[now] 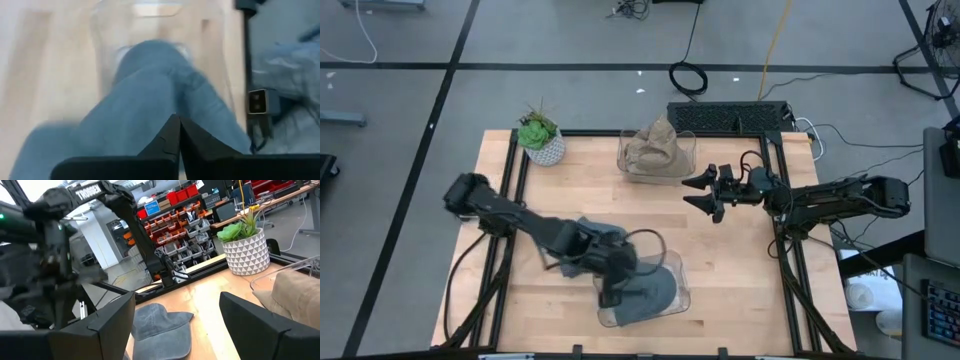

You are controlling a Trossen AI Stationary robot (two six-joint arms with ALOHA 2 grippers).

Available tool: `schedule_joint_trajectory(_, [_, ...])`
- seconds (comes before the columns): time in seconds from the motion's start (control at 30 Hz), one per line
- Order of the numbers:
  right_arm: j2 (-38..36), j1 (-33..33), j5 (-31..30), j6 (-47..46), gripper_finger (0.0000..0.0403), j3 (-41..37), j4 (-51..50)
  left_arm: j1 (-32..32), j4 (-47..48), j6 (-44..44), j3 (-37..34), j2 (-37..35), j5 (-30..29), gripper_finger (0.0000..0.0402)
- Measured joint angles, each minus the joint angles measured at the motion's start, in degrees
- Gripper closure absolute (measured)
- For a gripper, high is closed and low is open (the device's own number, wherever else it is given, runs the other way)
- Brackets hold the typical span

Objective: Pick & Place hat
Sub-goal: Put the blue cap into the bottom transparent bin

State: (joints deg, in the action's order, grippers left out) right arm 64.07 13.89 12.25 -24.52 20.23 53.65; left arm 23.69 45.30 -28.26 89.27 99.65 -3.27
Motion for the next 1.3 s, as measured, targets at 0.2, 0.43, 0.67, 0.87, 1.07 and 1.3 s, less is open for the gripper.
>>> schedule_joint_trajectory(0.2, [0.0, 0.0, 0.0, 1.1, 0.0124, 0.0, -0.4, 6.1, 12.4, -25.0, -7.0, -10.7, -15.6, 0.0364])
schedule_joint_trajectory(0.43, [0.0, 0.0, 0.0, 1.6, 0.0124, 0.0, -0.4, 13.5, 4.3, -58.7, -27.3, -23.4, -19.2, 0.0274])
schedule_joint_trajectory(0.67, [0.0, -2.0, 0.1, 1.5, 0.0124, 0.0, -0.4, 19.1, 2.5, -86.6, -42.9, -29.4, -22.9, 0.0183])
schedule_joint_trajectory(0.87, [0.0, -4.4, 0.1, 1.6, 0.0124, 0.0, -0.4, 22.8, -0.4, -99.2, -48.8, -30.5, -26.9, 0.0166])
schedule_joint_trajectory(1.07, [0.0, -5.5, 0.1, 1.6, 0.0124, 0.0, -0.4, 25.9, -0.5, -105.2, -50.0, -30.5, -25.8, 0.0165])
schedule_joint_trajectory(1.3, [0.0, -5.8, 0.1, 1.6, 0.0124, 0.0, -0.4, 26.7, -4.5, -107.5, -52.7, -29.2, -25.6, 0.0165])
